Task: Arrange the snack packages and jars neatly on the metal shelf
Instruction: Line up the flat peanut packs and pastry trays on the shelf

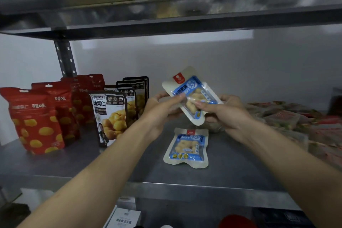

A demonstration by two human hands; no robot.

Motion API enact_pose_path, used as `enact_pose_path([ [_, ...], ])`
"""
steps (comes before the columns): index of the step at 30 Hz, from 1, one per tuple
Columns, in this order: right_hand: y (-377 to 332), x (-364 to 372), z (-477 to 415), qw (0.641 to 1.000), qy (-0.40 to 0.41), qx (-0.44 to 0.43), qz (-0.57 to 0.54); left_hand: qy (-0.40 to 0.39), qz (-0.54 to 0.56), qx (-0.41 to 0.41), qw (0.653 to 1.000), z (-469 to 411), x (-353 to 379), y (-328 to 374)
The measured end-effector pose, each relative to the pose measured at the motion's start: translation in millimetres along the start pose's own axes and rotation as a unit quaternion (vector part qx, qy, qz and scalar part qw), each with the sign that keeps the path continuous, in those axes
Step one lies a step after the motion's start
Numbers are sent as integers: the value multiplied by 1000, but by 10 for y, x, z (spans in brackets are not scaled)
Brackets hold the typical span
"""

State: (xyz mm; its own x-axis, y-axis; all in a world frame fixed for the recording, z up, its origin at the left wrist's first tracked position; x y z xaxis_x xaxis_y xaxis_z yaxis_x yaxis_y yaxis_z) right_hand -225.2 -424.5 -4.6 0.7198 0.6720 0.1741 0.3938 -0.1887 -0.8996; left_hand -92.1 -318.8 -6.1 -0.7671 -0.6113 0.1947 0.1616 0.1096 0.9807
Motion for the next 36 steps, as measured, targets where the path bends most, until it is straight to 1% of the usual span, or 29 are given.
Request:
enact_pose_path([
  [2,63,36,22,1000,-21,13,10,-14,-45,-3,999,13,20,-73],
  [4,107,43,35,998,-51,13,46,4,-64,0,998,-11,13,-112],
  [6,135,27,60,989,-80,-8,125,24,-75,4,997,-46,-32,-132],
  [8,148,20,130,962,-117,-49,242,47,-83,4,995,-80,-96,-152],
  [10,154,40,237,924,-170,-75,334,79,-79,-2,994,-115,-172,-186],
  [12,190,60,309,884,-223,-88,402,113,-83,-7,990,-147,-248,-220],
  [13,209,66,327,869,-234,-91,426,123,-87,-9,989,-165,-283,-237],
  [14,208,74,346,864,-232,-90,438,128,-90,-10,988,-178,-310,-253],
  [17,211,69,345,871,-195,-58,446,139,-93,-12,986,-206,-355,-302],
  [20,253,25,322,884,-186,1,430,144,-96,-23,985,-222,-364,-369],
  [22,275,-9,329,900,-180,36,395,147,-93,-31,984,-246,-376,-415],
  [27,224,-91,390,934,-176,65,305,168,-111,-36,979,-309,-389,-457],
  [29,184,-159,410,937,-169,69,297,171,-135,-38,975,-325,-371,-465],
  [32,146,-288,457,931,-154,74,323,167,-179,-45,968,-340,-334,-481],
  [36,127,-453,573,927,-132,62,345,145,-232,-50,961,-337,-313,-507],
])
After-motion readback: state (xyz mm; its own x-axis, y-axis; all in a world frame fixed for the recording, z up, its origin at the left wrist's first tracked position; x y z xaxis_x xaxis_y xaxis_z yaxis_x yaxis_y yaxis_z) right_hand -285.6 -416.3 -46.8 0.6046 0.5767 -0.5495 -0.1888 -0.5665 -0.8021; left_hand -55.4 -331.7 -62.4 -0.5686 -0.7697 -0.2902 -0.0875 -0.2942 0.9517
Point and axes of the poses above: each hand's wrist, its own z-axis away from the middle knuckle, its own x-axis out of the palm, y = z × x, the point moved 1 cm from there along -z, towards the middle knuckle, and after that the axes turned 15 degrees about -x, right-handed, at the moved point
